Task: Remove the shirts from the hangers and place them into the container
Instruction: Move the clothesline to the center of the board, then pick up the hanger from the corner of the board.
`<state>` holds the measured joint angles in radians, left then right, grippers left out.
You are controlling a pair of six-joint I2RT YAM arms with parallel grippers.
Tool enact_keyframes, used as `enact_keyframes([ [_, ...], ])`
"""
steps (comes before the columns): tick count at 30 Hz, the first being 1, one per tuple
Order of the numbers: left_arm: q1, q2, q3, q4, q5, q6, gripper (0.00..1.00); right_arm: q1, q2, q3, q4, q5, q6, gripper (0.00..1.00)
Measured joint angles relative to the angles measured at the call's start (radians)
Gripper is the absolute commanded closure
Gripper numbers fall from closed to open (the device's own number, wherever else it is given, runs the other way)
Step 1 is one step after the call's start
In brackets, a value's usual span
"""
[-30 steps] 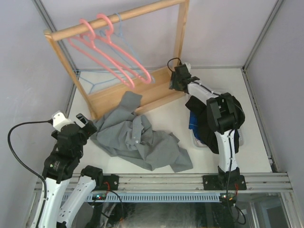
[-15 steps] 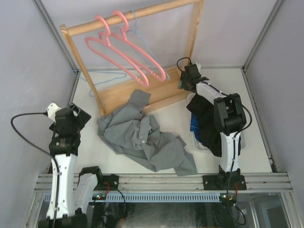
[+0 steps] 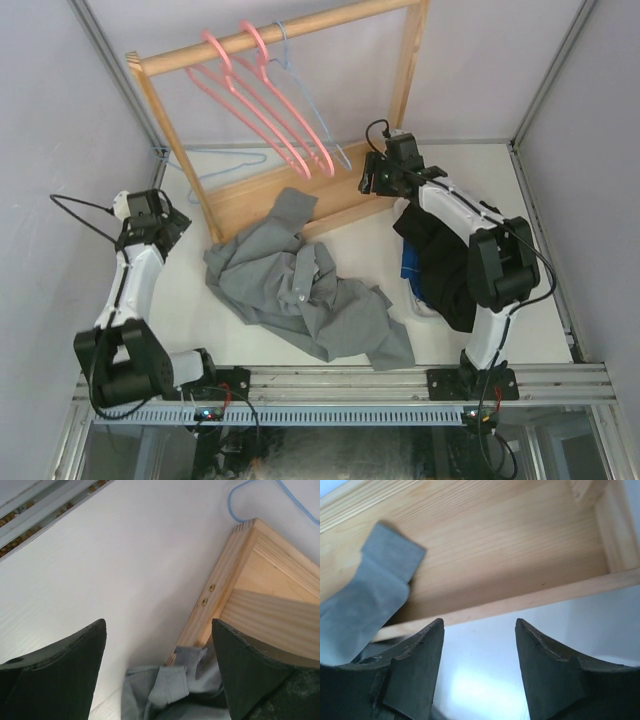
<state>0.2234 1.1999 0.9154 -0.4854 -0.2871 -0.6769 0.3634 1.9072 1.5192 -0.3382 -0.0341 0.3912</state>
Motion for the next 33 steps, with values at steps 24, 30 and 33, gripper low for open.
enact_keyframes([
  [24,0.047,0.812,0.661,0.065,0.15,-0.101,0.35,0.172,-0.397,-0.344,0.058,-0.212,0.074,0.42],
  [30,0.047,0.906,0.764,0.011,0.169,-0.101,0.37,0.152,-0.397,-0.363,0.057,-0.229,0.088,0.43],
  [33,0.047,0.937,0.768,-0.01,0.175,-0.1,0.36,0.137,-0.398,-0.363,0.056,-0.24,0.091,0.43],
])
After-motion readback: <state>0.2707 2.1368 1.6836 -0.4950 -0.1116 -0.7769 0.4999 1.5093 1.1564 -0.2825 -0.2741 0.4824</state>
